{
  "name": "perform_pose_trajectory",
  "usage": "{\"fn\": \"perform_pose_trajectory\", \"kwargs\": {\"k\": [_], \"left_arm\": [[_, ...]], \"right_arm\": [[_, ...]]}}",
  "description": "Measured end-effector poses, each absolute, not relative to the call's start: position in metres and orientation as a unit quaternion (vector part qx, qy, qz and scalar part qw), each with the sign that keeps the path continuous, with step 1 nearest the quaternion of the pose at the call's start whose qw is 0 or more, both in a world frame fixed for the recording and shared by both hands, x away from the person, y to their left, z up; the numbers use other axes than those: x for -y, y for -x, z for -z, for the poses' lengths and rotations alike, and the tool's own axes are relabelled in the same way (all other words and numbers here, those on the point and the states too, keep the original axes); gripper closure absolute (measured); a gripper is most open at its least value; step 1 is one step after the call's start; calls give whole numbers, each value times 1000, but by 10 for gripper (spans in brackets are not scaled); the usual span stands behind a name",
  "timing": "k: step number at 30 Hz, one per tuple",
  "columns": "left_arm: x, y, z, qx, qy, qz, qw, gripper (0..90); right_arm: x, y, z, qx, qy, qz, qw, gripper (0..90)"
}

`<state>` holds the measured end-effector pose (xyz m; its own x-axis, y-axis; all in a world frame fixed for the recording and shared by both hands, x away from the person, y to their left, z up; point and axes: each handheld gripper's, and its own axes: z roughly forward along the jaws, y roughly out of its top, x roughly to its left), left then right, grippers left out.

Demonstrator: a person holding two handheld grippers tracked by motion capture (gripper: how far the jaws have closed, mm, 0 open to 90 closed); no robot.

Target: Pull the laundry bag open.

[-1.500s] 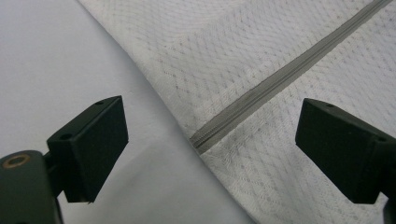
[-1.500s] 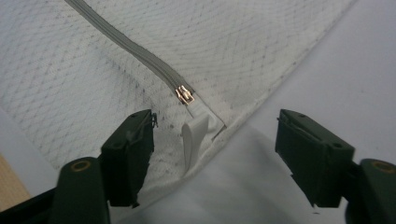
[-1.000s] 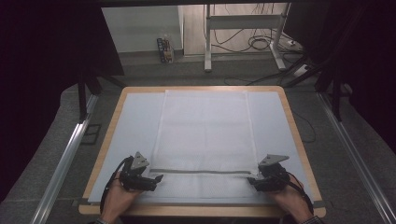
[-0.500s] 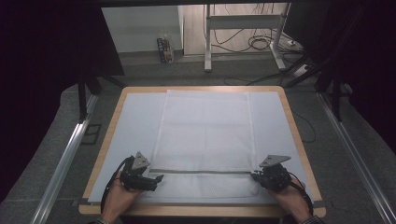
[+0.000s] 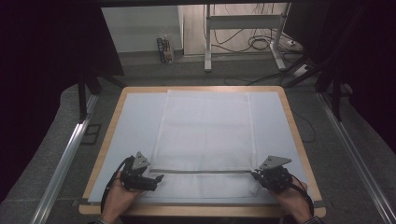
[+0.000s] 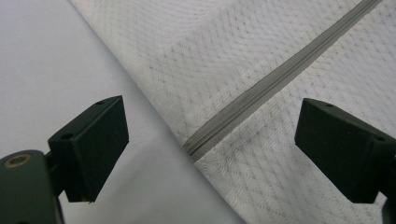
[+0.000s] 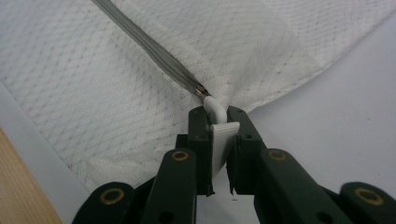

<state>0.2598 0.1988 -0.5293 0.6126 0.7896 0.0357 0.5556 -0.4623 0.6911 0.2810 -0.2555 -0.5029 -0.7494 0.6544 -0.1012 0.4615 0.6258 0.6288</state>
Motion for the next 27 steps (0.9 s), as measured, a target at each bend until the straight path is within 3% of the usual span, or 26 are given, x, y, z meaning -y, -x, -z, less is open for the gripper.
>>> {"fn": "perform_pose_trajectory", "kwargs": {"k": [4,6,7,8,9,10,23,27], "left_arm": [[-199,-260,529,-402,-836,-179,326,98],[-199,-260,529,-403,-836,-179,326,99],[-199,-260,529,-403,-836,-179,326,99],[-199,-260,529,-403,-836,-179,326,98],[-199,-259,529,-403,-836,-179,326,98],[-199,-259,529,-403,-836,-179,326,99],[-198,-260,530,-401,-839,-180,321,99],[-198,-260,531,-401,-840,-179,320,99]], "right_arm": [[257,-283,508,-891,-323,-285,147,705],[259,-284,510,-890,-331,-281,139,600],[259,-284,511,-886,-343,-279,136,454],[259,-284,511,-886,-343,-279,136,454],[259,-282,513,-883,-357,-272,139,339],[259,-282,513,-881,-363,-271,139,316],[248,-270,513,-879,-381,-256,130,280],[246,-268,513,-878,-384,-253,132,308]]}}
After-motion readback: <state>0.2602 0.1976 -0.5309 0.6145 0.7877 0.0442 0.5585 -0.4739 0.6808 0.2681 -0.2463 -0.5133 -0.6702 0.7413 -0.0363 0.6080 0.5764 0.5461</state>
